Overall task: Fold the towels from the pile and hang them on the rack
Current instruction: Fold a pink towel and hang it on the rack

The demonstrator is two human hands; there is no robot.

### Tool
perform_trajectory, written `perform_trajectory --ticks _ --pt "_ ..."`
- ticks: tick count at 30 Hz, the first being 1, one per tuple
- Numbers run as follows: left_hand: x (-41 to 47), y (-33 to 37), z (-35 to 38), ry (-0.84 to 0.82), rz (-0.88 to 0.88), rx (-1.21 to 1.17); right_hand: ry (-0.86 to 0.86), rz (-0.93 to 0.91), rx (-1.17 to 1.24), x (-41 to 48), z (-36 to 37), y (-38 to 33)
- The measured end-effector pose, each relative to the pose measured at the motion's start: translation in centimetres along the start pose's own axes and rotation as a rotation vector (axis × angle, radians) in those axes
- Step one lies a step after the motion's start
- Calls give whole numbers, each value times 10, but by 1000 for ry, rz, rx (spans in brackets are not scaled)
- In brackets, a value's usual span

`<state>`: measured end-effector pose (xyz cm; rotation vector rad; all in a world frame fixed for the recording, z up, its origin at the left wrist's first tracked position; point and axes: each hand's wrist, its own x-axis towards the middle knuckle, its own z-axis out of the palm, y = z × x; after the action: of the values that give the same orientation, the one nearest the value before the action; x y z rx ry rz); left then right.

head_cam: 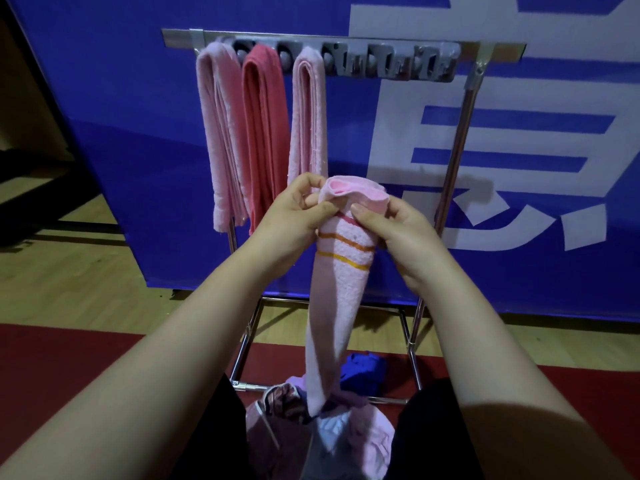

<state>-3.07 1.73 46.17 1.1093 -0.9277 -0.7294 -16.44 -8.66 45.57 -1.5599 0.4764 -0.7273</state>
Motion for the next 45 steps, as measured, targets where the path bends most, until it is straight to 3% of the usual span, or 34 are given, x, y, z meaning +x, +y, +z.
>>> perform_trajectory --ticks 13,17,24,34,40,45 --pt "-5 -2 -5 15 -6 -37 84 -50 31 -7 12 -15" --pt "-14 -15 -6 -69 -46 -71 68 -51 94 -4 17 -22" --pt "-46 -93 -12 -97 -298 91 62 -16 309 -3 25 -37" --pt "-66 -140 -12 -80 -457 228 147 -44 429 2 17 -49" --pt "-66 -137 -37 -67 -412 267 460 -10 386 5 -14 -36" --pt "-55 -122 -55 -18 -384 185 738 228 393 4 -45 -1"
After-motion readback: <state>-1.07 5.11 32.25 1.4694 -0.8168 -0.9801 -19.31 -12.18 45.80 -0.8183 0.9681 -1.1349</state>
